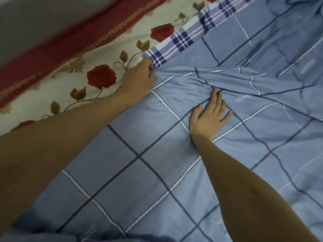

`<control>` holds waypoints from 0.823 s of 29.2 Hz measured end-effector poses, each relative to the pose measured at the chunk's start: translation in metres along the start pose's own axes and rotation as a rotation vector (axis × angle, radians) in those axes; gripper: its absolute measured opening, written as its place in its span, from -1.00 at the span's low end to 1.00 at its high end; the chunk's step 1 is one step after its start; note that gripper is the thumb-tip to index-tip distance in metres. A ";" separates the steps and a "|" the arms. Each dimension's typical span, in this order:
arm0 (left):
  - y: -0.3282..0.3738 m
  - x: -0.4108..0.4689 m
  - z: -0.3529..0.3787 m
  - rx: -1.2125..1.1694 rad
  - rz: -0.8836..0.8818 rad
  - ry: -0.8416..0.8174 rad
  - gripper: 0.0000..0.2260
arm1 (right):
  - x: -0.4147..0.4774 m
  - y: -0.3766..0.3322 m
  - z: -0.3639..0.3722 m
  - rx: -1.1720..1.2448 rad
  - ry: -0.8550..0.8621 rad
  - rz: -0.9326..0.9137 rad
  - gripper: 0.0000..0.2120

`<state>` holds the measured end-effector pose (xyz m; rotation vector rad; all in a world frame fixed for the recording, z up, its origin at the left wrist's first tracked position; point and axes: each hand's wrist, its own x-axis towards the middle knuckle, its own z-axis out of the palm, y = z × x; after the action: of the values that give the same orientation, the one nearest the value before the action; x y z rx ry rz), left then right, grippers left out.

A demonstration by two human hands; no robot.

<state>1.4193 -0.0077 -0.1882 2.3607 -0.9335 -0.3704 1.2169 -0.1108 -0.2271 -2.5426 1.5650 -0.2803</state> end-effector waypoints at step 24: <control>0.107 0.131 0.058 -0.192 0.224 -0.251 -0.96 | 0.022 0.005 -0.004 -0.039 -0.167 -0.011 -0.38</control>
<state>1.4304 -0.1855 -0.1764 2.0420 -1.2079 -0.6455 1.2209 -0.1327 -0.2224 -2.5305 1.5088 -0.0373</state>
